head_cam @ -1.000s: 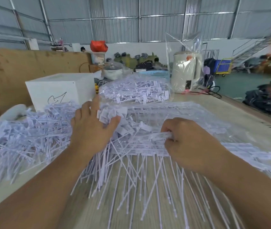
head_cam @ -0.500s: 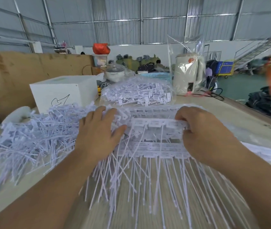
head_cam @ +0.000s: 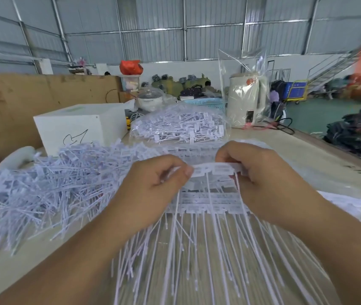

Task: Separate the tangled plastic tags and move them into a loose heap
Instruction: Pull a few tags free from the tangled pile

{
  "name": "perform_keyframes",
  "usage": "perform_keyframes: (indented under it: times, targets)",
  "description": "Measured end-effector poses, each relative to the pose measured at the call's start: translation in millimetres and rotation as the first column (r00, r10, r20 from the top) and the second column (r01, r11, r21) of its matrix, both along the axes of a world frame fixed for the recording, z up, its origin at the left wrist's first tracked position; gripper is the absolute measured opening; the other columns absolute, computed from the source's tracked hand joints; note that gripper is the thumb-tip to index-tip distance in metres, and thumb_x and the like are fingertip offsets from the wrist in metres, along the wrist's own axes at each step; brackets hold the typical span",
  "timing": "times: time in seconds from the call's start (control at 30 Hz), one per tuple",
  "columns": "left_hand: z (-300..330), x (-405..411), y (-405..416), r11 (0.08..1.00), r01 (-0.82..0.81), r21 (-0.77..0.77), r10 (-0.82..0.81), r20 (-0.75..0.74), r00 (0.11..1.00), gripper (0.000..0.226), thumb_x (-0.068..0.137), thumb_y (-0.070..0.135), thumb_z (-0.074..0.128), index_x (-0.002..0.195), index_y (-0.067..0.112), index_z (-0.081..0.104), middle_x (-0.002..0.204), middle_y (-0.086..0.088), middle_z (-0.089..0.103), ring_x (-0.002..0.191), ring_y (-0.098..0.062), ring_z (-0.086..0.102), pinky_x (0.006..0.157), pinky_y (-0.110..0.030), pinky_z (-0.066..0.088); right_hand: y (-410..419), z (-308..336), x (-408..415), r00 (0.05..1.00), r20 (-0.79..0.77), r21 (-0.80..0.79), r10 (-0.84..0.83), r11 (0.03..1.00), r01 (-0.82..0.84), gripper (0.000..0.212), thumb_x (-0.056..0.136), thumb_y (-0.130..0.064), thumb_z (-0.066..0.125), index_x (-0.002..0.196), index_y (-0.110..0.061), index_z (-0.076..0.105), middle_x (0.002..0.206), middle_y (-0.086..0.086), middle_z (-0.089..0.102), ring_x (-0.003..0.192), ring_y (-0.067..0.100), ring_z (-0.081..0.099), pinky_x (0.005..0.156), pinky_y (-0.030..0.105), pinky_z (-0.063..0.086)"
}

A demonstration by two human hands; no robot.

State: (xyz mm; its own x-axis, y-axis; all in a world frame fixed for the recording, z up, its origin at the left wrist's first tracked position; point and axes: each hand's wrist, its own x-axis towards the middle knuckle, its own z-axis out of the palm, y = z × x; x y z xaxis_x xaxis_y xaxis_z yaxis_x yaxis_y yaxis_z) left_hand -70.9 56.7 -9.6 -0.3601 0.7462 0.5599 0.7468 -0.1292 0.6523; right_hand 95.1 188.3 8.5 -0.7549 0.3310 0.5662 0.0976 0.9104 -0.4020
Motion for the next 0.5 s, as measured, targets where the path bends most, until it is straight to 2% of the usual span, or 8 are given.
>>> perform_keyframes:
  times: [0.07, 0.13, 0.23, 0.27, 0.33, 0.37, 0.43, 0.5]
  targets:
    - [3, 3, 0, 1.0, 0.024, 0.006, -0.025, 0.192, 0.981, 0.024, 0.073, 0.057, 0.072, 0.077, 0.033, 0.073, 0.062, -0.004, 0.064, 0.052, -0.012, 0.049, 0.052, -0.023, 0.038, 2, 2, 2, 0.993, 0.097, -0.04, 0.062, 0.997, -0.059, 0.033, 0.086, 0.006, 0.057, 0.088, -0.027, 0.065, 0.081, -0.006, 0.065, 0.072, 0.01, 0.059, 0.065, 0.034, 0.05]
    - [7, 4, -1, 1.0, 0.03, 0.008, -0.031, 0.259, 0.965, 0.029, 0.061, 0.055, 0.069, 0.077, 0.031, 0.074, 0.064, -0.018, 0.061, 0.047, -0.012, 0.044, 0.046, -0.019, 0.035, 5, 4, 5, 0.962, 0.249, -0.081, 0.112, 0.992, -0.094, 0.034, 0.087, 0.005, 0.057, 0.096, -0.026, 0.068, 0.087, -0.007, 0.067, 0.074, 0.011, 0.062, 0.067, 0.039, 0.052]
    - [11, 8, -3, 0.998, 0.067, 0.007, -0.065, 0.349, 0.935, 0.029, 0.056, 0.05, 0.073, 0.072, 0.026, 0.075, 0.055, -0.004, 0.058, 0.042, -0.008, 0.045, 0.042, -0.015, 0.034, 11, 8, 12, 0.899, 0.365, -0.313, 0.24, 0.941, -0.124, 0.049, 0.079, -0.003, 0.057, 0.119, -0.031, 0.062, 0.102, -0.01, 0.069, 0.09, 0.015, 0.066, 0.082, 0.044, 0.054]
    - [11, 10, -4, 0.997, 0.074, -0.011, -0.066, 0.357, 0.932, 0.026, 0.056, 0.048, 0.073, 0.069, 0.026, 0.074, 0.053, 0.001, 0.058, 0.042, -0.008, 0.046, 0.042, -0.014, 0.035, 13, 10, 15, 0.885, 0.358, -0.431, 0.298, 0.893, -0.127, 0.059, 0.075, -0.01, 0.059, 0.129, -0.033, 0.056, 0.109, -0.01, 0.069, 0.1, 0.018, 0.066, 0.09, 0.047, 0.052]
    - [10, 13, -3, 0.995, 0.09, -0.051, -0.066, 0.358, 0.931, 0.021, 0.059, 0.047, 0.073, 0.063, 0.026, 0.07, 0.051, 0.002, 0.059, 0.041, -0.008, 0.049, 0.043, -0.015, 0.036, 14, 12, 17, 0.881, 0.31, -0.567, 0.358, 0.813, -0.131, 0.064, 0.073, -0.026, 0.066, 0.134, -0.035, 0.05, 0.111, -0.012, 0.069, 0.107, 0.012, 0.065, 0.098, 0.041, 0.048]
    - [9, 14, -2, 0.993, 0.102, -0.065, -0.072, 0.36, 0.93, 0.021, 0.064, 0.044, 0.073, 0.061, 0.024, 0.067, 0.051, 0.001, 0.06, 0.041, -0.009, 0.05, 0.044, -0.015, 0.036, 12, 11, 16, 0.885, 0.312, -0.547, 0.346, 0.827, -0.131, 0.056, 0.076, -0.035, 0.07, 0.13, -0.036, 0.055, 0.106, -0.015, 0.069, 0.102, 0.006, 0.065, 0.095, 0.035, 0.048]
    - [8, 19, -2, 0.986, 0.145, -0.082, -0.105, 0.37, 0.923, 0.022, 0.08, 0.031, 0.071, 0.062, 0.023, 0.062, 0.055, 0.0, 0.064, 0.04, -0.011, 0.05, 0.043, -0.014, 0.036, 5, 6, 10, 0.896, 0.354, -0.358, 0.268, 0.924, -0.136, 0.028, 0.087, -0.046, 0.067, 0.108, -0.028, 0.068, 0.079, -0.015, 0.064, 0.072, 0.0, 0.059, 0.073, 0.026, 0.047]
    - [8, 22, -1, 0.978, 0.181, -0.101, -0.127, 0.393, 0.911, 0.026, 0.089, 0.021, 0.065, 0.063, 0.023, 0.06, 0.058, -0.002, 0.066, 0.038, -0.013, 0.048, 0.042, -0.014, 0.035, -2, 1, 3, 0.922, 0.31, -0.235, 0.234, 0.958, -0.164, 0.027, 0.092, -0.042, 0.061, 0.088, -0.016, 0.068, 0.058, -0.009, 0.047, 0.053, 0.006, 0.043, 0.056, 0.026, 0.035]
